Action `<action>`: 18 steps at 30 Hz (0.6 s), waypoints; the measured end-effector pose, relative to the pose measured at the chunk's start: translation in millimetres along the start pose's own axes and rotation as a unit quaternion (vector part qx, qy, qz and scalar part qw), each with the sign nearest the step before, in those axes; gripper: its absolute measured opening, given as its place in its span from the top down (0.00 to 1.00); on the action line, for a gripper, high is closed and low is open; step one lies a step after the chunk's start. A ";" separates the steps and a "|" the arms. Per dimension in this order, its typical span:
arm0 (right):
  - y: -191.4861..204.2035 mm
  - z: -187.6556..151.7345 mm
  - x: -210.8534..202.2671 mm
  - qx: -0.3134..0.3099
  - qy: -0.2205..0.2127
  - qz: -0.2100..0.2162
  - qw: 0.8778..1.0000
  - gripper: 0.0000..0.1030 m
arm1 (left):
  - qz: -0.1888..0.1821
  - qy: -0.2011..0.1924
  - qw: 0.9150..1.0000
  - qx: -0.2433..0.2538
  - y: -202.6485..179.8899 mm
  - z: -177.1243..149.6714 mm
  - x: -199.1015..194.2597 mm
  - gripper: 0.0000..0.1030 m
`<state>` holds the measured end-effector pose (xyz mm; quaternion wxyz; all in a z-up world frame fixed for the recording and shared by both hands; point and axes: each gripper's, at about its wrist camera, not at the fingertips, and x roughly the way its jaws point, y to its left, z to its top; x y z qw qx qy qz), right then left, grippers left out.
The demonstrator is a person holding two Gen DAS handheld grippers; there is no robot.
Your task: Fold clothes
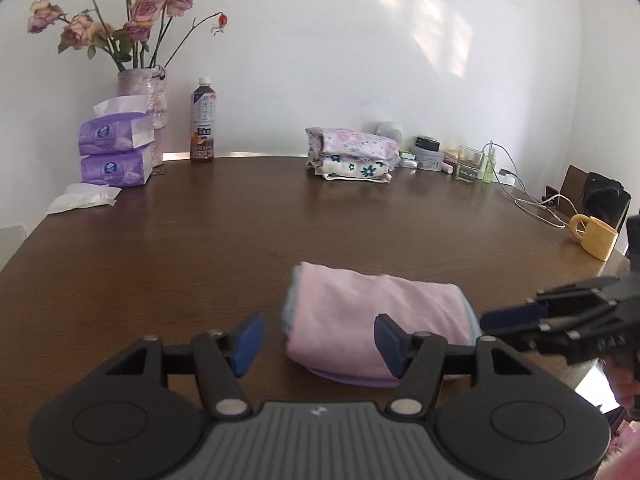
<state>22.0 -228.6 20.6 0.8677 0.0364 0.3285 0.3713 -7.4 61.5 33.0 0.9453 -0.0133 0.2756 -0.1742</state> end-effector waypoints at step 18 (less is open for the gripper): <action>-31.4 9.0 -1.3 0.055 -0.004 -0.037 0.998 0.79 | -0.179 0.045 0.978 -0.095 47.7 -13.4 33.2 0.86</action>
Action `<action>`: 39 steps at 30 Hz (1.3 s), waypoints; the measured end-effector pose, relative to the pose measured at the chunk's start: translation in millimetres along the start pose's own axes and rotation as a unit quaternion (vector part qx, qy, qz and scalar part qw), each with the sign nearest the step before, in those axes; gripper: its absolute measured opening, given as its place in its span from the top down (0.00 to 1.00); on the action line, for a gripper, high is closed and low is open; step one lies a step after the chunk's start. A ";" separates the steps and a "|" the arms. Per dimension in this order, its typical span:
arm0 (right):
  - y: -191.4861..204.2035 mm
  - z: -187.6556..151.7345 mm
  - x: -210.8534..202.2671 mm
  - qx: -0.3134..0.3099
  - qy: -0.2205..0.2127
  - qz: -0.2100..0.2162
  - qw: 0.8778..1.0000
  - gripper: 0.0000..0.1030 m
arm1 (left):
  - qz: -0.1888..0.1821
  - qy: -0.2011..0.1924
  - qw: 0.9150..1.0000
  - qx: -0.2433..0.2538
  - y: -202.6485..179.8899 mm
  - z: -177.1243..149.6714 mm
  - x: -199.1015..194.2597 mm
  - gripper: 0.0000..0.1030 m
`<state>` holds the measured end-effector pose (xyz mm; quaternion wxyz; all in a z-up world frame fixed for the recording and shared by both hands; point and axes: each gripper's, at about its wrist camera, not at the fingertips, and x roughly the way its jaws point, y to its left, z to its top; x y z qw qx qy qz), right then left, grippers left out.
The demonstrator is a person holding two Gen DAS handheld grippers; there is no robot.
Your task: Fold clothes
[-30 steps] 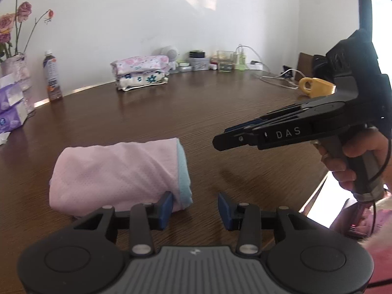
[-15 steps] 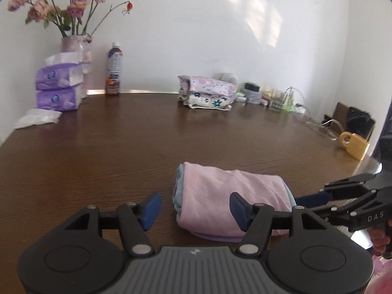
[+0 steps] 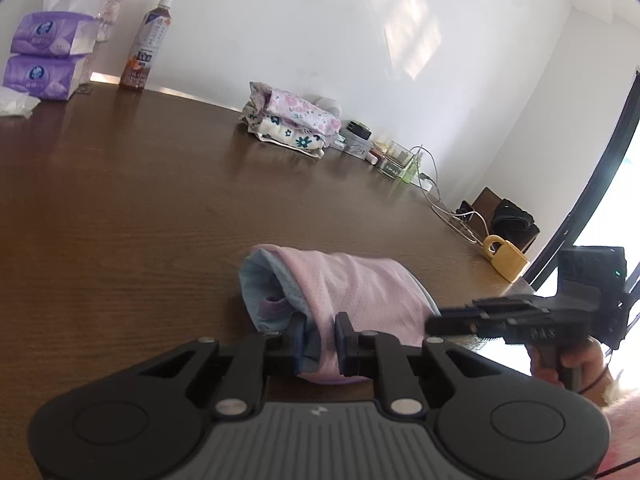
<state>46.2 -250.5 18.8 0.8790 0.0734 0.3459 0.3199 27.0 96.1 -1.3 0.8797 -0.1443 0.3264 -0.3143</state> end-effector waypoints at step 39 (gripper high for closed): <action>51.9 -41.8 -28.3 -0.154 -0.027 -0.082 0.984 0.52 | 0.108 0.001 0.970 0.217 -132.7 -42.1 18.6 0.60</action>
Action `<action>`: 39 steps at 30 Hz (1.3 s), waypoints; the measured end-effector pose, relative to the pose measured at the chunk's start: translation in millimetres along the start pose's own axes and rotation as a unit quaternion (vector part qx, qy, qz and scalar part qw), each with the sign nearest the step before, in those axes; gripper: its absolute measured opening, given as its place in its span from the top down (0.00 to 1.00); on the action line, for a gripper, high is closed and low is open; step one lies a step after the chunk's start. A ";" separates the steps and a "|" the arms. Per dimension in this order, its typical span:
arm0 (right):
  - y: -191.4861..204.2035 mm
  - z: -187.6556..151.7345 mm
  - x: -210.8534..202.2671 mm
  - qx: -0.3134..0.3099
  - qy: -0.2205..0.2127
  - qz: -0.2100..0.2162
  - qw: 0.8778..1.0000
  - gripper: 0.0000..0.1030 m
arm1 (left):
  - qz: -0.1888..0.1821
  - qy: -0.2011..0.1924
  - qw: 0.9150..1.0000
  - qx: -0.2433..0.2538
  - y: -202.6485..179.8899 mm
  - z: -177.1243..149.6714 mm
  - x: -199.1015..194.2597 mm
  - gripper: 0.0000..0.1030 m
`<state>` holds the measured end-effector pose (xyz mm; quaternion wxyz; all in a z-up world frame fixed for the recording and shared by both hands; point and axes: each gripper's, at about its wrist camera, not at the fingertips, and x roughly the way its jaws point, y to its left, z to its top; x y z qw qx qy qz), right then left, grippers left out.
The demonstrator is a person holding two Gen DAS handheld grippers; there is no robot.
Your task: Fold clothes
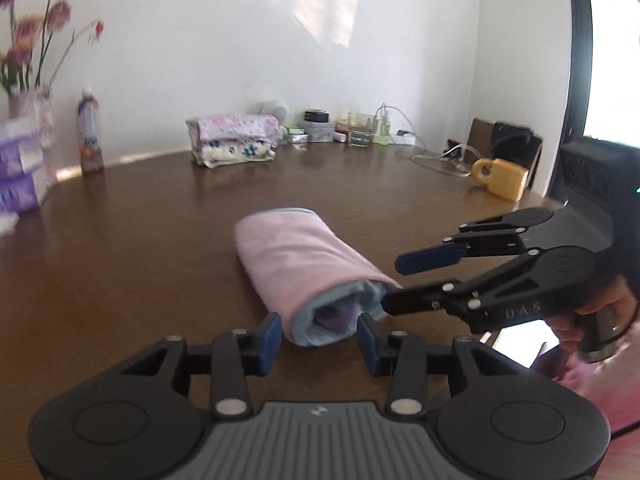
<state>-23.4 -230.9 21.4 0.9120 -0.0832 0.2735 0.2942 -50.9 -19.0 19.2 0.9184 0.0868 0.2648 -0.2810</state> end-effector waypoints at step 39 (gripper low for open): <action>5.9 -2.8 8.8 -0.016 0.011 -0.034 0.999 0.68 | 0.057 0.013 0.993 0.106 -27.8 5.0 39.5 0.46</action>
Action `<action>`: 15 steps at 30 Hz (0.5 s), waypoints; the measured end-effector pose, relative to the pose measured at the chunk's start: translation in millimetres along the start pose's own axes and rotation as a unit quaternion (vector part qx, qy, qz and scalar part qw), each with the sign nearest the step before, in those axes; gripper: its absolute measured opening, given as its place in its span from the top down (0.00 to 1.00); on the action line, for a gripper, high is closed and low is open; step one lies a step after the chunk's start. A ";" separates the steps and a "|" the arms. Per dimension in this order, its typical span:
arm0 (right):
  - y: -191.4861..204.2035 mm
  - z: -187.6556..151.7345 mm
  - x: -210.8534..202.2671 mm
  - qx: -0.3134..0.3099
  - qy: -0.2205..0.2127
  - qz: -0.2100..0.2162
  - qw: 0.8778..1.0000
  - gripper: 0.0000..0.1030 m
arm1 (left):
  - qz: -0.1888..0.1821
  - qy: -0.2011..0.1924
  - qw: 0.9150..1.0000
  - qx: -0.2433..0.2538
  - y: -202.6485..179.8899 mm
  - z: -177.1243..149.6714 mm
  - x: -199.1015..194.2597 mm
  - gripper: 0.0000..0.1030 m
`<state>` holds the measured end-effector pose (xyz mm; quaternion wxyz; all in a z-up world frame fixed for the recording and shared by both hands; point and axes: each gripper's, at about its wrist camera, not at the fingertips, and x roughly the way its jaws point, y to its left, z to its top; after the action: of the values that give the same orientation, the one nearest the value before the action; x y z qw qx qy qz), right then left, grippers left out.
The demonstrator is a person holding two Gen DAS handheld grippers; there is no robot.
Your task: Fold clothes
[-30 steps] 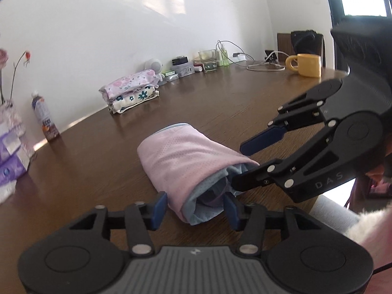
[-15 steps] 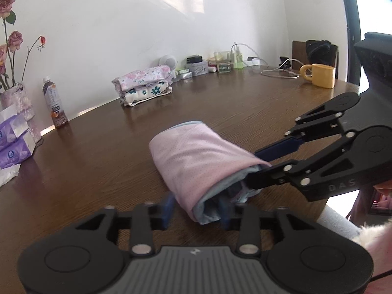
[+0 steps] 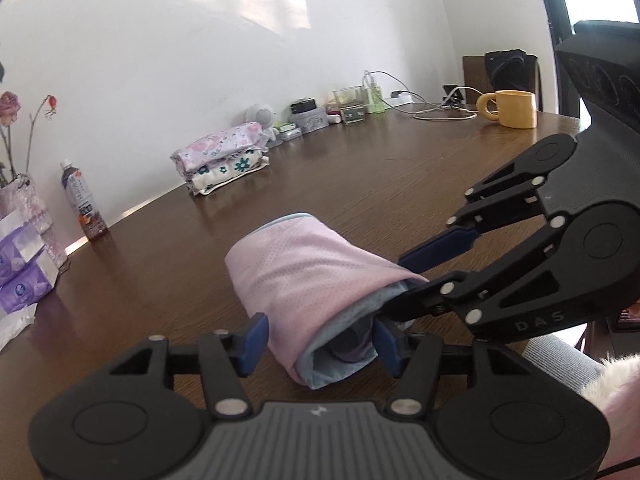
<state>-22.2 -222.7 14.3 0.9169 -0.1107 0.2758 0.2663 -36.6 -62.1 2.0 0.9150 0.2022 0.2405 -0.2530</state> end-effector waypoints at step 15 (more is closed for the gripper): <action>-1.1 -2.5 2.0 0.014 0.003 0.007 1.000 0.72 | -0.003 0.012 0.999 -0.042 14.5 -9.1 7.0 0.82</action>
<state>-21.3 -223.7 11.2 0.9157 -0.0969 0.2829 0.2684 -26.3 -48.8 -5.5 0.9189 0.1659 0.2624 -0.2434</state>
